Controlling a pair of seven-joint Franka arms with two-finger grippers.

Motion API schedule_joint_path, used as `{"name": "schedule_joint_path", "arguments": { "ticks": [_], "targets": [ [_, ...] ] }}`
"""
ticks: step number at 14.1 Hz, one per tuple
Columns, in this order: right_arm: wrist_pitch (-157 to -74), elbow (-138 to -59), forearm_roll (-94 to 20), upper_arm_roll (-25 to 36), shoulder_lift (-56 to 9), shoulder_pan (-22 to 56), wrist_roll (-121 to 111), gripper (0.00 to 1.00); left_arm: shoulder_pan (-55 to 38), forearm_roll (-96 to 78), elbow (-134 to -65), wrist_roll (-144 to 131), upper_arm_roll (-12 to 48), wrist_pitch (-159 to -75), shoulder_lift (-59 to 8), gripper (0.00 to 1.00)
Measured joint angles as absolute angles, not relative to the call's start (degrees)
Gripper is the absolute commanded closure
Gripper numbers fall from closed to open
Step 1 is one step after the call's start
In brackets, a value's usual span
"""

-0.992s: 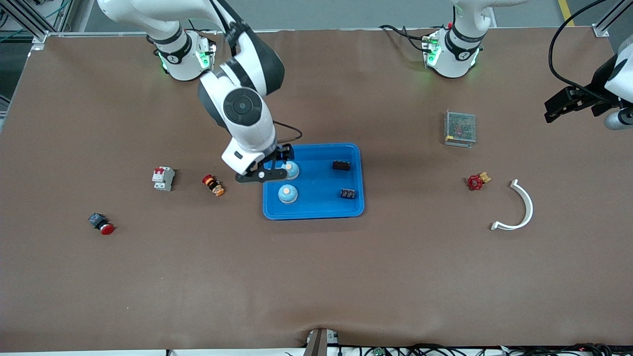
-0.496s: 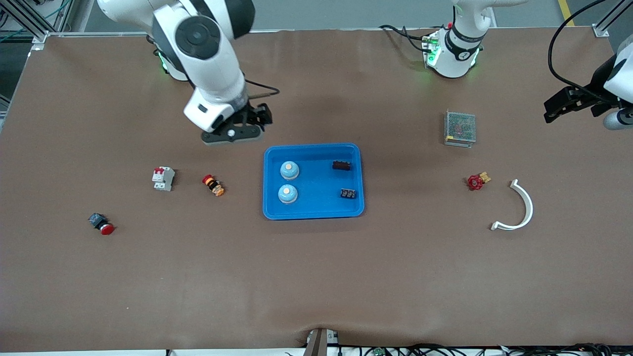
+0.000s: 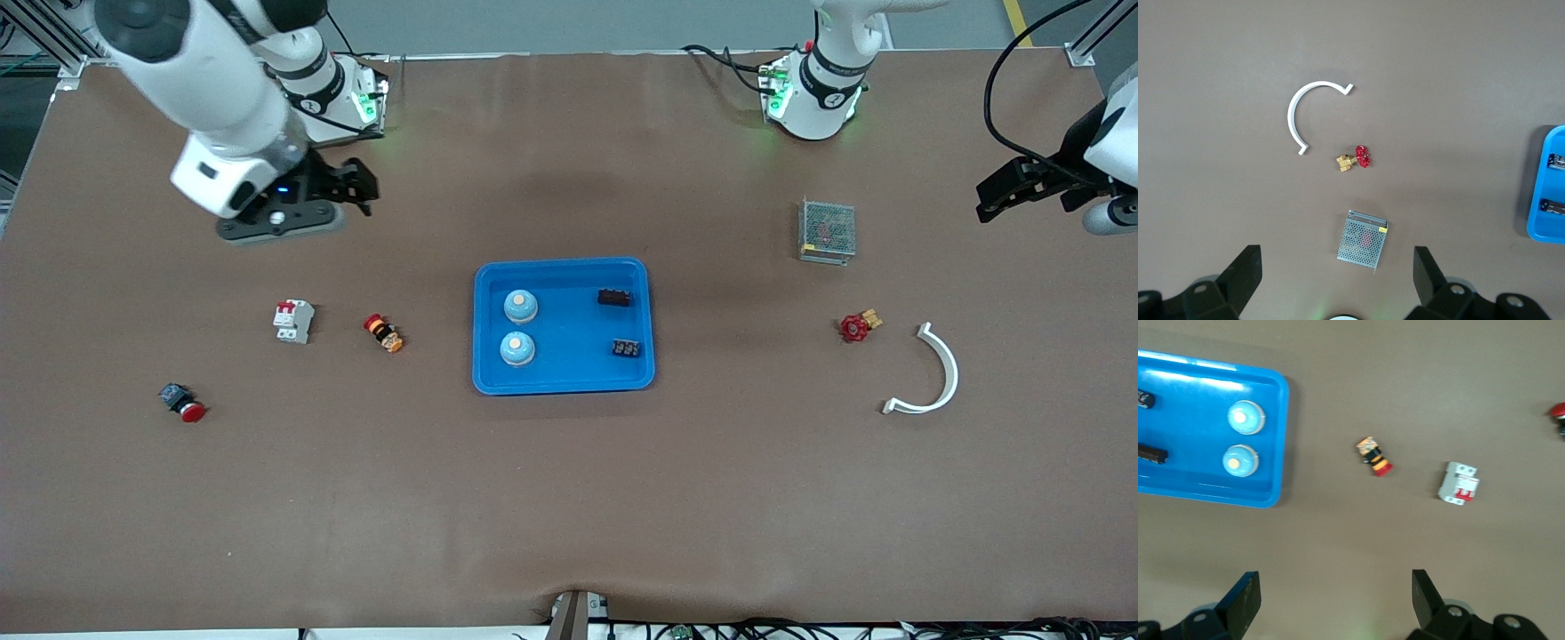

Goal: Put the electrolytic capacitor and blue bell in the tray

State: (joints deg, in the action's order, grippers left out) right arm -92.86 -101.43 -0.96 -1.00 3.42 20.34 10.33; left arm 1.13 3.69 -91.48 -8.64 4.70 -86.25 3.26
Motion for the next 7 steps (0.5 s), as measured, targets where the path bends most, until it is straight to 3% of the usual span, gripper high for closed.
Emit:
{"name": "schedule_joint_path", "arguments": {
  "ticks": [7],
  "targets": [
    [-91.9,-101.8,-0.9,-0.8,5.6,6.2,1.6,0.00,1.1,3.6,-91.3,-8.6,4.7,-86.3,3.3,0.00]
  ]
}}
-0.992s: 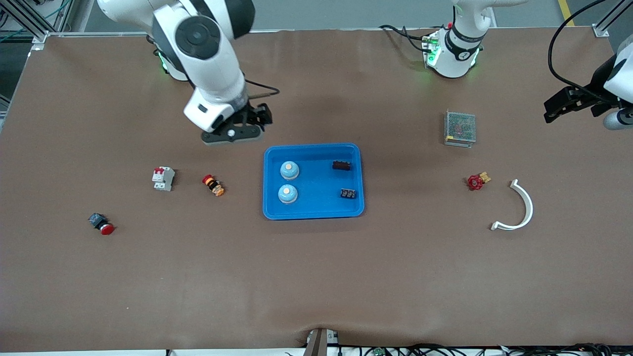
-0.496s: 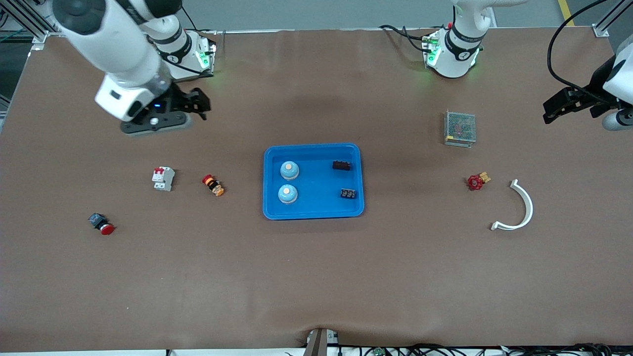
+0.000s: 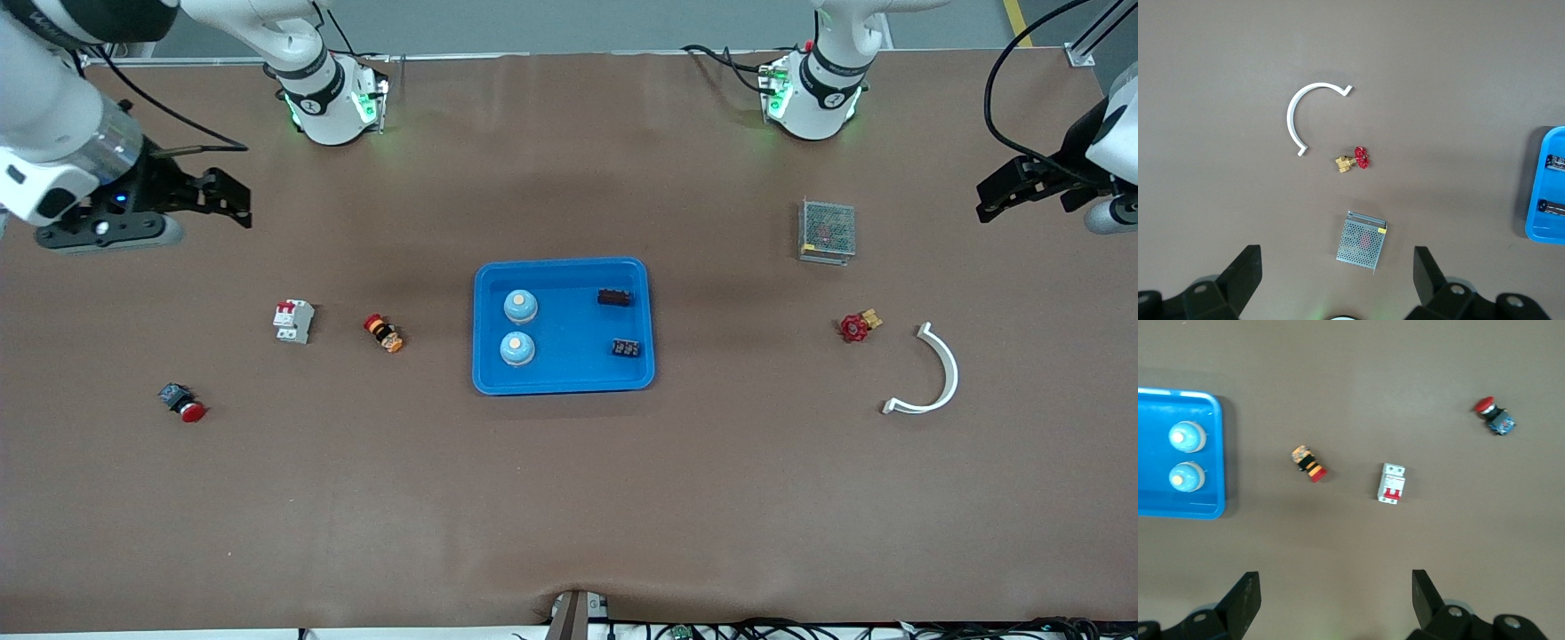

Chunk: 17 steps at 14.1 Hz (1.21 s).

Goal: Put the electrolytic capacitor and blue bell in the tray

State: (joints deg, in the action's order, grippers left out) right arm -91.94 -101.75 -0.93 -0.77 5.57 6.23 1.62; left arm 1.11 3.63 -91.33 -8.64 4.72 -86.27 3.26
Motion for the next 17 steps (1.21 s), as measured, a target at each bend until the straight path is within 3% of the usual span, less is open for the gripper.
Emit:
{"name": "schedule_joint_path", "arguments": {
  "ticks": [17],
  "targets": [
    [-90.5,-94.7,-0.9,-0.8,5.9,-3.0,0.8,0.00,1.0,3.6,-91.2,-8.6,4.8,-86.2,3.3,0.00]
  ]
}}
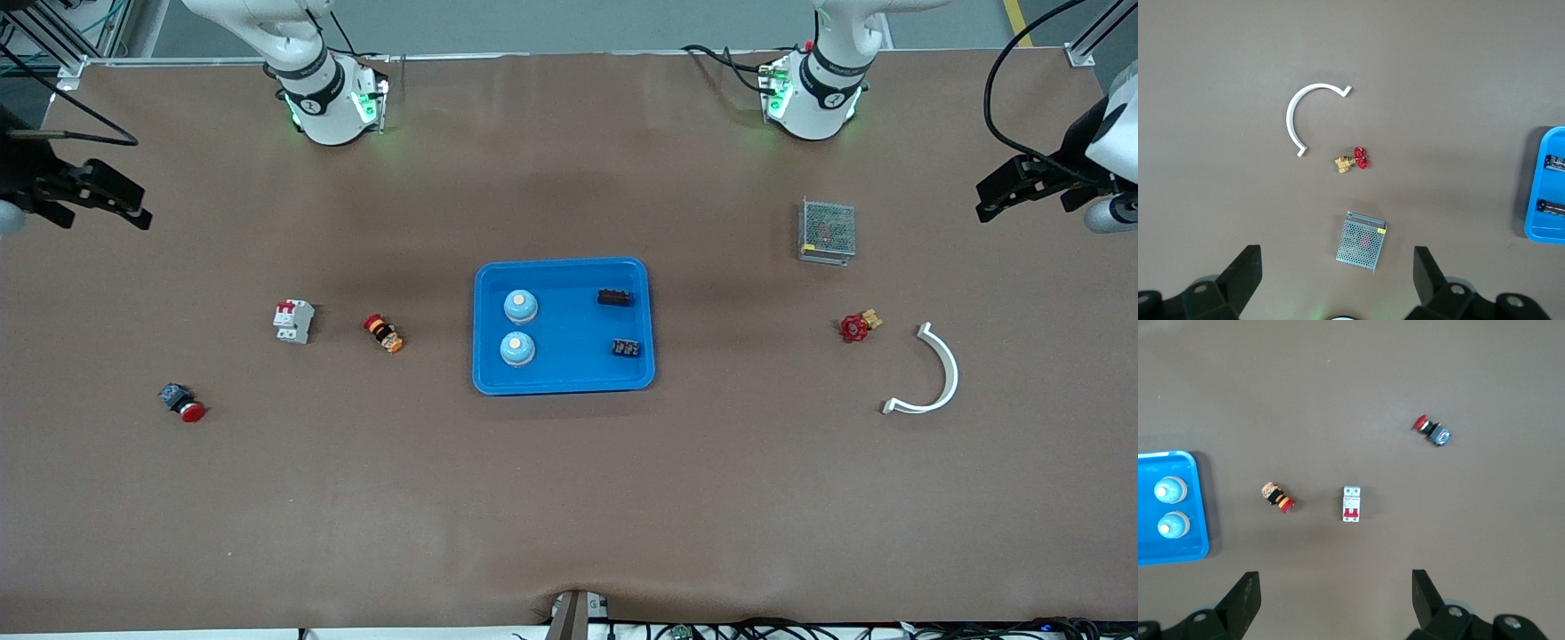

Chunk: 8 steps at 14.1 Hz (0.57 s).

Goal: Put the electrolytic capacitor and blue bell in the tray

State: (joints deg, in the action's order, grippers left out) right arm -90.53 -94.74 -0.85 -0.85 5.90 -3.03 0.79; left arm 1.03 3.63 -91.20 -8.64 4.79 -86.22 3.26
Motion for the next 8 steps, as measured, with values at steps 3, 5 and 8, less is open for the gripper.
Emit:
{"name": "schedule_joint_path", "arguments": {
  "ticks": [3,5,8],
  "targets": [
    [-90.6,-93.8,-0.9,-0.9,5.9,-3.9,0.4,0.00,1.0,3.6,-91.2,-8.6,4.8,-86.2,3.3,0.00],
    [-90.6,-93.6,-0.9,-1.0,5.9,-3.9,0.4,0.00,1.0,3.6,-91.2,-8.6,4.8,-86.2,3.3,0.00],
    [-90.8,-93.6,-0.9,-1.1,5.9,-3.9,0.4,0.00,1.0,3.6,-91.2,-8.6,4.8,-86.2,3.3,0.00]
  ]
}}
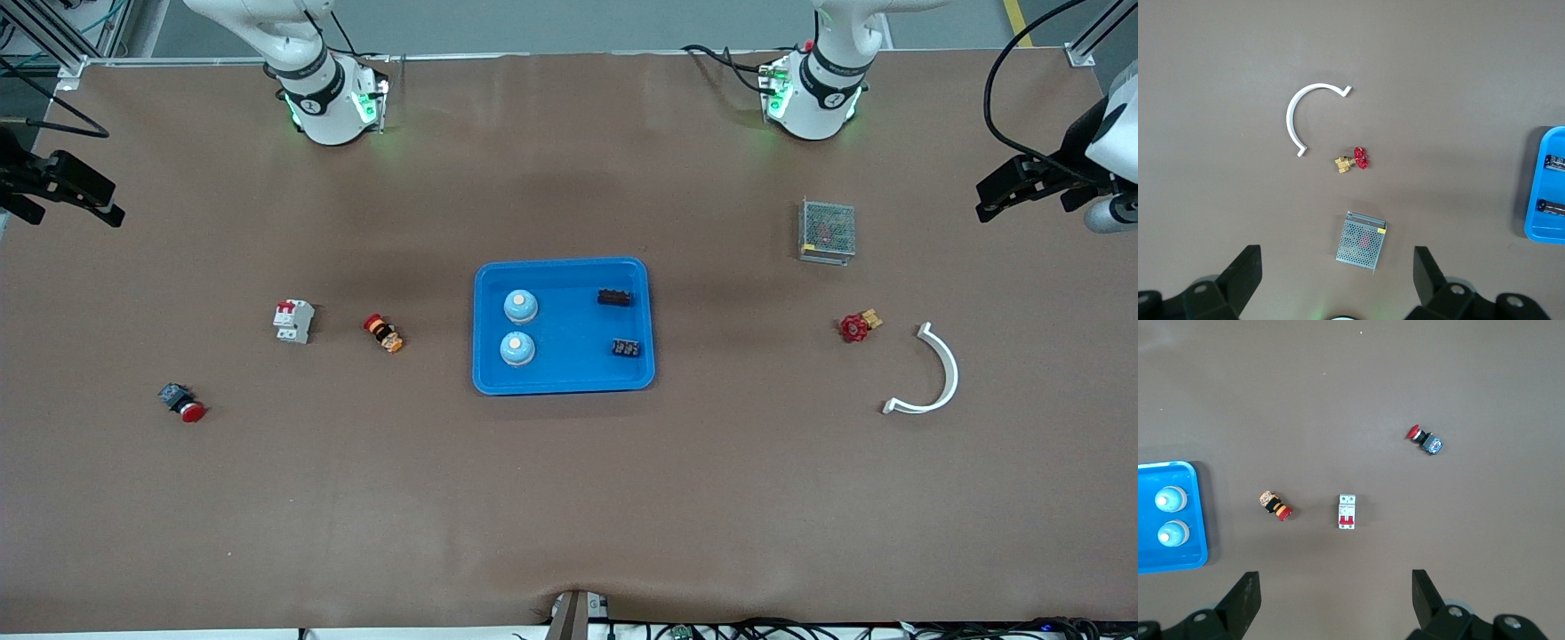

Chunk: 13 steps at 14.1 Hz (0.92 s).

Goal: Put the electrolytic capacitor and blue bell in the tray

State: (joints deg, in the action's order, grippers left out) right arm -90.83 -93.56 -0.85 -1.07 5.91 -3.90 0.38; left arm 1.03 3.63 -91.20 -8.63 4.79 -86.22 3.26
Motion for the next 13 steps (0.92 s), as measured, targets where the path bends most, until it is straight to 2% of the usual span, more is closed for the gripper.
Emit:
{"name": "schedule_joint_path", "arguments": {
  "ticks": [13],
  "targets": [
    [-91.7,-93.6,-0.9,-1.1,5.9,-3.9,0.4,0.00,1.0,3.6,-91.1,-8.6,4.9,-86.2,3.3,0.00]
  ]
}}
